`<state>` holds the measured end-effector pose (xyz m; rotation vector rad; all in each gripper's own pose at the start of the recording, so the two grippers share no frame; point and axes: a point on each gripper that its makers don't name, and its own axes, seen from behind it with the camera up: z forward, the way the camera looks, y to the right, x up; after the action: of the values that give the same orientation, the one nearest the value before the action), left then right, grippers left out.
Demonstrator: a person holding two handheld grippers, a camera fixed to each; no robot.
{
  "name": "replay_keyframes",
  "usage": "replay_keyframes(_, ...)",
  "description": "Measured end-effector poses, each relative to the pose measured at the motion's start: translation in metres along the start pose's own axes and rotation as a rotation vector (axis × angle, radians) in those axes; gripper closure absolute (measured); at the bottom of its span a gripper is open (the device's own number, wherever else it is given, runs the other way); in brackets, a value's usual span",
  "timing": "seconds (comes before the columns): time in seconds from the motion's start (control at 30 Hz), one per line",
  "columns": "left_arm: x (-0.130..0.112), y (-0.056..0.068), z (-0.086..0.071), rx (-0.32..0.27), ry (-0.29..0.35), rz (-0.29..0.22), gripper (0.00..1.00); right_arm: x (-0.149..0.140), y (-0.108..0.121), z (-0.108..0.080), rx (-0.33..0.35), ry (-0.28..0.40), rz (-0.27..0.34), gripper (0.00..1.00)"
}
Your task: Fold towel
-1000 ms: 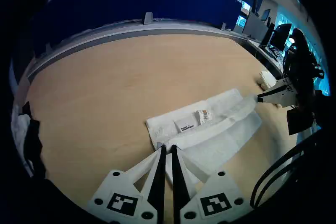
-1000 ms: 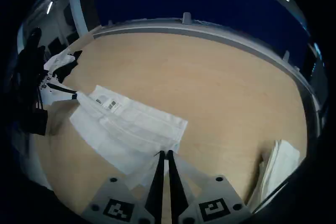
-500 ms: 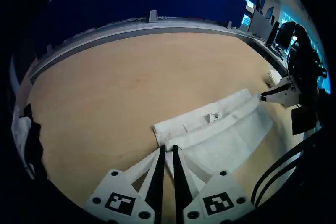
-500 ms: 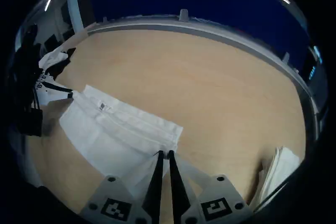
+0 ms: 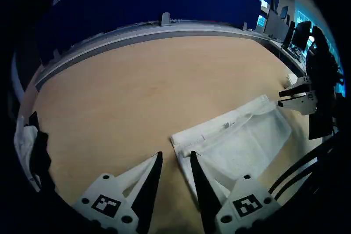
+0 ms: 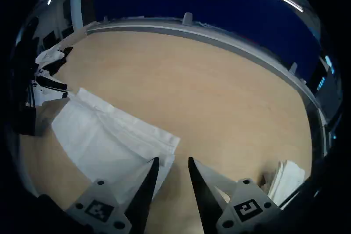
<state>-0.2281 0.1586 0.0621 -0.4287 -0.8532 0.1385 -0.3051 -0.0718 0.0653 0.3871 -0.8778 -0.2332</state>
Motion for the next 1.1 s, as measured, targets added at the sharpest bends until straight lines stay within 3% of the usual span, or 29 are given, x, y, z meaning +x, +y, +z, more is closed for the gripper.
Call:
replay_keyframes(0.1, 0.003, -0.003, 0.000, 0.012, 0.004, 0.007, 0.45, 0.004, 0.005, 0.001, -0.019, 0.013, 0.001, 0.35)
replay_keyframes(0.23, 0.007, -0.004, -0.003, 0.018, 0.012, 0.015, 0.23, 0.010, 0.009, -0.001, -0.035, 0.036, 0.001, 0.13)
replay_keyframes(0.33, 0.009, -0.003, -0.006, 0.014, 0.017, 0.013, 0.11, 0.014, 0.011, -0.003, -0.038, 0.048, 0.001, 0.04)
replay_keyframes(0.67, 0.009, -0.003, -0.022, 0.015, 0.026, 0.000, 0.08, 0.013, 0.008, -0.013, -0.030, 0.054, -0.012, 0.03)
replay_keyframes(1.1, -0.033, -0.002, -0.065, 0.042, 0.011, -0.042, 0.08, -0.021, -0.007, -0.043, -0.013, 0.034, -0.005, 0.03)
